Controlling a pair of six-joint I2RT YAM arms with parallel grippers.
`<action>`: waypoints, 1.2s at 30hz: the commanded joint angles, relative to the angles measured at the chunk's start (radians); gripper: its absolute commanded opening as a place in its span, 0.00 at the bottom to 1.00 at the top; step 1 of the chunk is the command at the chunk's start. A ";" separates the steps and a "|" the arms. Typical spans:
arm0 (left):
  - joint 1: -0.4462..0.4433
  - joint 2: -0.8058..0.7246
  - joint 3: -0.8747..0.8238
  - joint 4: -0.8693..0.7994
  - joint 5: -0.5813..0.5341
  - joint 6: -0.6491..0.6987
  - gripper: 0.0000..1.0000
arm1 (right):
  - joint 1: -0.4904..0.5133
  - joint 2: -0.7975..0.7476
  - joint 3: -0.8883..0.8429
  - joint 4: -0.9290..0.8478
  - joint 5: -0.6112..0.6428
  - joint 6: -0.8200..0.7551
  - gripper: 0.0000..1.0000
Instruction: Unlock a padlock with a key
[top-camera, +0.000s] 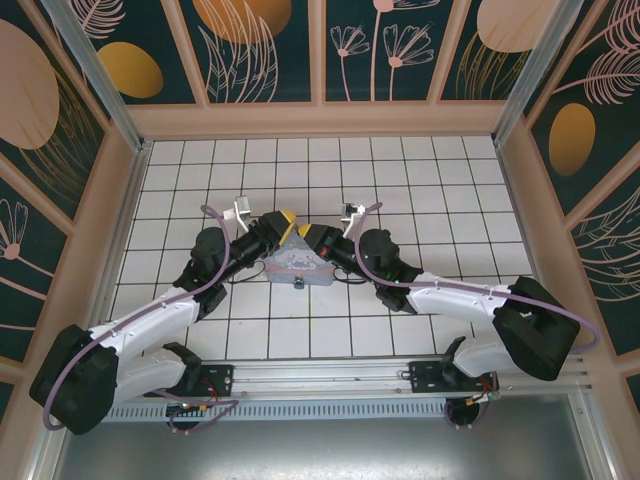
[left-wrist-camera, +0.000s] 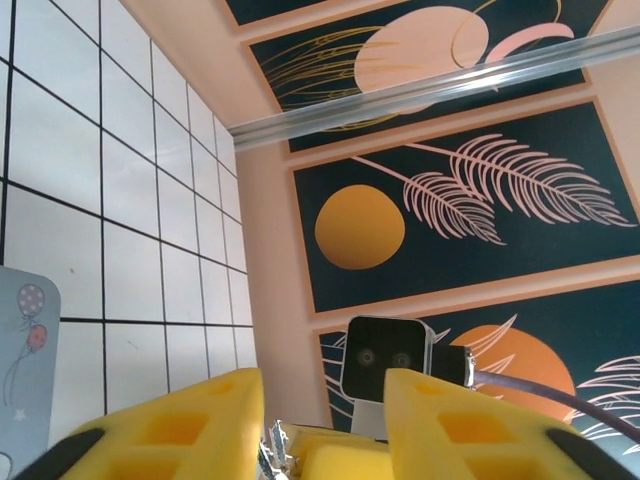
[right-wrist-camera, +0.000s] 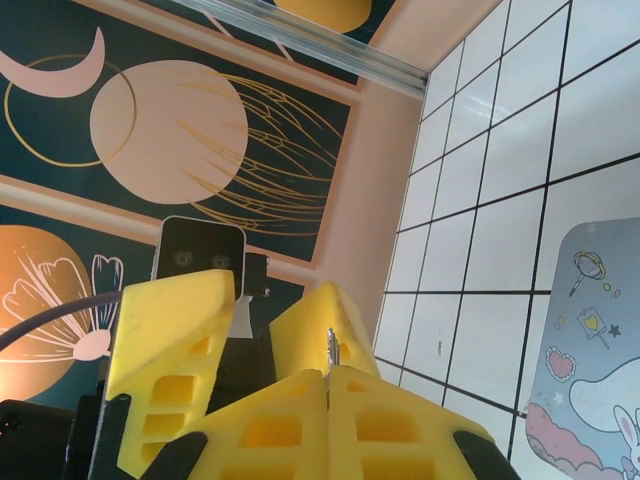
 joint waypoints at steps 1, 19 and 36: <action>-0.004 0.009 -0.006 0.069 0.014 -0.003 0.34 | 0.001 0.010 0.023 0.040 -0.006 -0.014 0.00; -0.004 0.007 -0.034 0.007 -0.030 -0.005 0.76 | 0.001 -0.029 -0.002 0.051 0.025 -0.002 0.00; -0.004 0.024 -0.032 0.095 -0.005 -0.039 0.24 | 0.004 0.050 0.061 0.076 -0.017 0.005 0.00</action>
